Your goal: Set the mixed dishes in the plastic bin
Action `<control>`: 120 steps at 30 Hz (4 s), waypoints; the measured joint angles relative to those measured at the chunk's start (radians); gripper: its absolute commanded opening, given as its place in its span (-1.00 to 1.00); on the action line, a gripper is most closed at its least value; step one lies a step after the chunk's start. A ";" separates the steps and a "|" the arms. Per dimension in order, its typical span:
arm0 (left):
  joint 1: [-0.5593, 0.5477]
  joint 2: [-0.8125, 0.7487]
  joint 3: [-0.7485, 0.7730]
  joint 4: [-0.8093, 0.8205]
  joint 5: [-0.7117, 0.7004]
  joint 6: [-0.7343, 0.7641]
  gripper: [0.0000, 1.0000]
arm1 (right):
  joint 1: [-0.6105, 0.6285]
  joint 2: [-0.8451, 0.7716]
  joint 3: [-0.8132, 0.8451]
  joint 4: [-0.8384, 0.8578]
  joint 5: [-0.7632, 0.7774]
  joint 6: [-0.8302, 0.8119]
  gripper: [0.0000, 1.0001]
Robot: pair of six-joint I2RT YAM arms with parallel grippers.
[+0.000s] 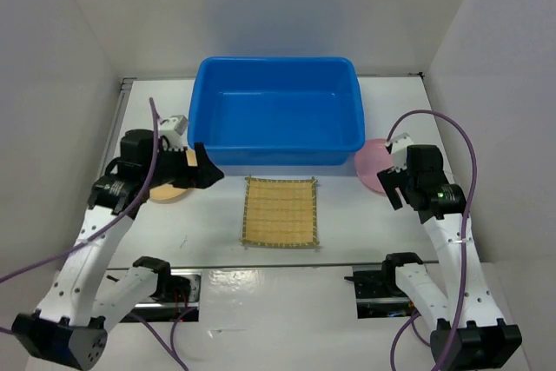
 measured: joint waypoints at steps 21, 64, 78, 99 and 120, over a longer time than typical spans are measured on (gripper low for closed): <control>-0.074 -0.287 -0.782 0.506 0.290 -0.605 1.00 | 0.315 0.105 0.142 -0.095 -0.443 -0.245 -1.00; -0.130 0.327 -0.564 0.527 0.208 -0.453 1.00 | 0.718 0.597 -0.056 0.299 -0.418 -0.365 -1.00; -0.181 0.517 -0.444 0.591 0.247 -0.410 1.00 | 0.718 0.626 -0.053 0.364 -0.452 -0.383 -1.00; -0.268 0.649 -0.452 0.847 0.351 -0.494 0.52 | 0.763 0.829 0.029 0.417 -0.405 -0.296 -1.00; -0.422 0.314 -0.443 0.563 0.279 -0.450 -1.00 | 0.785 0.751 0.052 0.241 -0.423 -0.188 -1.00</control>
